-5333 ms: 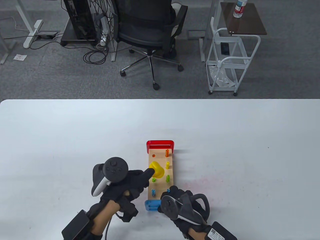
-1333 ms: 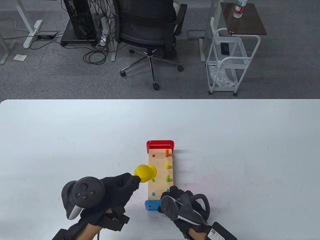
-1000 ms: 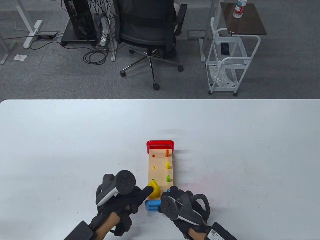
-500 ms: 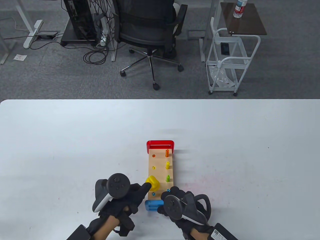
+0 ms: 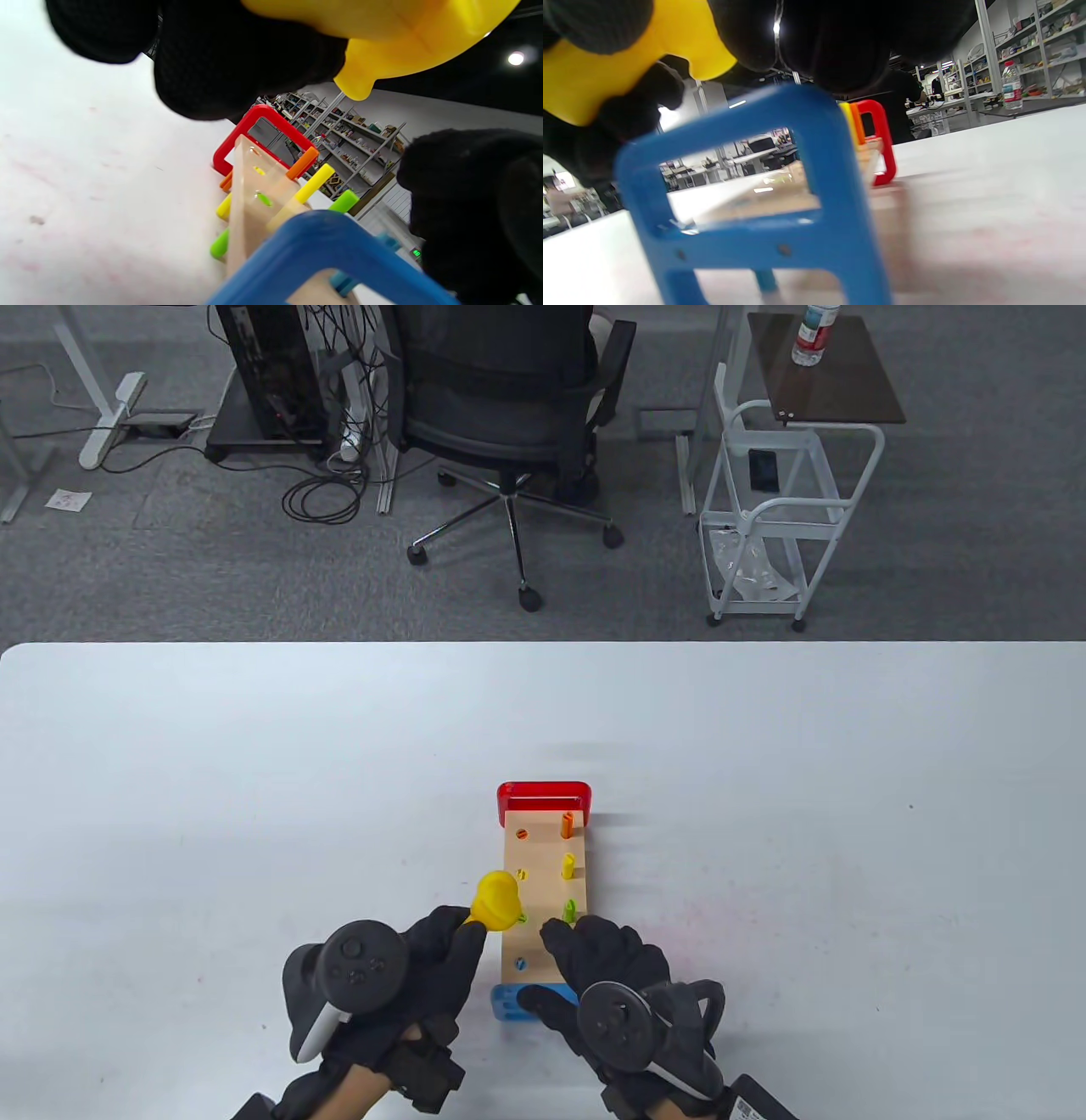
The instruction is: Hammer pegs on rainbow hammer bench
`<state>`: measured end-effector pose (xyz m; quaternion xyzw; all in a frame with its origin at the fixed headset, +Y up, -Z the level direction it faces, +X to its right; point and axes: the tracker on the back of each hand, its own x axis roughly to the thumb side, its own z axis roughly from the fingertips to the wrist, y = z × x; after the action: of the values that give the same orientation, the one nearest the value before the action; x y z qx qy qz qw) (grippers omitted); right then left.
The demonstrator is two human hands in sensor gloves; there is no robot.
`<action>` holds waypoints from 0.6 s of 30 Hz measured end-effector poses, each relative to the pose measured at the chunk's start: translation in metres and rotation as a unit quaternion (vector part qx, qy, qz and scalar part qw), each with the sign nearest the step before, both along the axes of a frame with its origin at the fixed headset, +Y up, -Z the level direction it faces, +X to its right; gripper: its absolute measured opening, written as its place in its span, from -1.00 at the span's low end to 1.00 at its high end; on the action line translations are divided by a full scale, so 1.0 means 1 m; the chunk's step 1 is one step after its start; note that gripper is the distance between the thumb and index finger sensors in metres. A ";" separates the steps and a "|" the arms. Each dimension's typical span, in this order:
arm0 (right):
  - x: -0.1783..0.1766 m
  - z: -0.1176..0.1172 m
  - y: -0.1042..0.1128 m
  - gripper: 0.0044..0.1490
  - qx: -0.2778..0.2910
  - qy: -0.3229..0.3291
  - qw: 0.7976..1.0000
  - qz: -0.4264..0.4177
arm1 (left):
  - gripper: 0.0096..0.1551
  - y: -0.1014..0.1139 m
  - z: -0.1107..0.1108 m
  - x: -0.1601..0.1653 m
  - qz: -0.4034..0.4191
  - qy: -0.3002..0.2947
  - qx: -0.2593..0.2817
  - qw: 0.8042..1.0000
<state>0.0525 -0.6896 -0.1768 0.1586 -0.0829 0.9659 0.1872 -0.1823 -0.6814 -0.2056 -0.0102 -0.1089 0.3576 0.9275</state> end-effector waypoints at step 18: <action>-0.015 0.010 0.001 0.11 -0.023 0.040 0.995 -0.084 | -0.31 0.000 0.021 0.024 0.076 -0.011 0.021 0.997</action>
<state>0.0370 -0.6885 -0.1668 0.1847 -0.0661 0.9413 0.2746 -0.1587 -0.6813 -0.1850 0.0136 -0.1266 0.4241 0.8966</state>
